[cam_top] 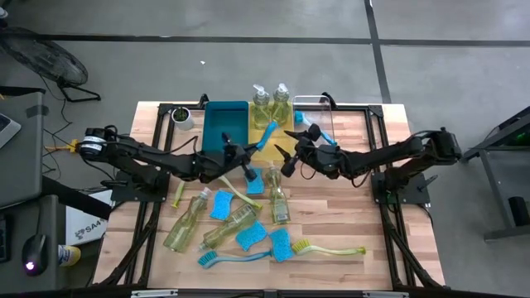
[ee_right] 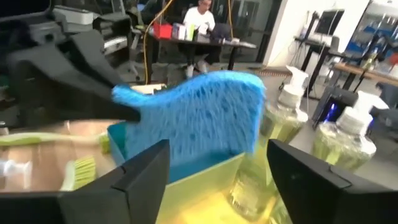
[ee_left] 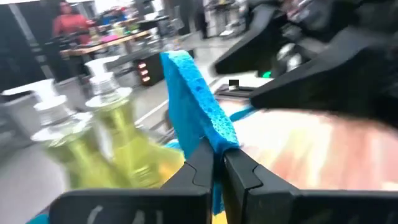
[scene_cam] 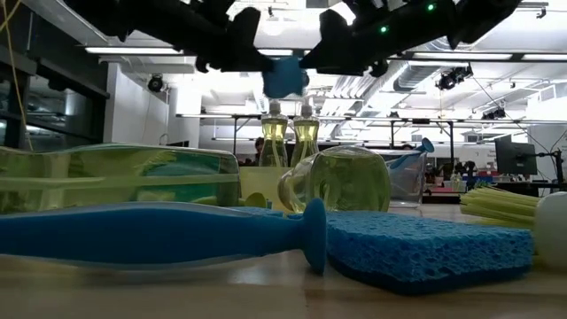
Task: Pick & Place Kitchen Sink Supplies
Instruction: Put the blue sponge into the blue bin
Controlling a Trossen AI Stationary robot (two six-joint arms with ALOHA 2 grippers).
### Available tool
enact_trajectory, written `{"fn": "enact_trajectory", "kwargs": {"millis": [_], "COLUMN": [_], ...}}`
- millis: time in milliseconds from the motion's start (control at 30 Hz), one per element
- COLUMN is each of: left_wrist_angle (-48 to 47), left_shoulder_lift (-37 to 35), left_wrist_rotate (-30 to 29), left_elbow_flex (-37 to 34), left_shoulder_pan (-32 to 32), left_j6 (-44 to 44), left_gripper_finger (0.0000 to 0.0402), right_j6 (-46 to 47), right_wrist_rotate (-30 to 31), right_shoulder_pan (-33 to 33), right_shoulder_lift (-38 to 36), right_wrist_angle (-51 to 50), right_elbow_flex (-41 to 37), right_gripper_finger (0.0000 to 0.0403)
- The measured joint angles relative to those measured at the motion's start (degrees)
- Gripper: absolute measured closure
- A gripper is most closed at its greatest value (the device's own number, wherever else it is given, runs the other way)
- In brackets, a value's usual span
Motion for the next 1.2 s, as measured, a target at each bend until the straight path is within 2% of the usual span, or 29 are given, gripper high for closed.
{"fn": "enact_trajectory", "kwargs": {"millis": [267, 467, 633, 833, 1000, 1200], "left_wrist_angle": [-11.6, -22.7, -30.4, -32.1, -29.6, -20.3], "left_shoulder_lift": [-3.4, -3.4, -3.4, -2.1, 0.6, 5.3], "left_wrist_rotate": [-12.9, -20.0, -14.9, -6.1, -0.6, 5.5], "left_elbow_flex": [0.0, 0.0, 0.0, 0.0, 0.0, -0.9], "left_shoulder_pan": [0.0, 0.9, 6.7, 16.6, 22.3, 26.1], "left_j6": [-1.6, -10.0, -21.0, -25.0, -24.8, -22.3], "left_gripper_finger": [0.0400, 0.0400, 0.0400, 0.0401, 0.0401, 0.0401], "right_j6": [5.5, 8.4, 8.9, 9.1, 8.6, 8.5], "right_wrist_rotate": [-1.6, -3.6, -4.0, -4.0, -4.0, -3.9], "right_shoulder_pan": [0.0, 0.0, 0.0, 0.0, 0.0, 0.0], "right_shoulder_lift": [-5.4, -5.5, -5.5, -5.5, -5.5, -5.5], "right_wrist_angle": [-11.9, -15.2, -15.9, -15.8, -15.8, -15.8], "right_elbow_flex": [0.0, 0.0, 0.0, 0.0, 0.0, 0.0], "right_gripper_finger": [0.0130, 0.0130, 0.0130, 0.0130, 0.0130, 0.0130]}}
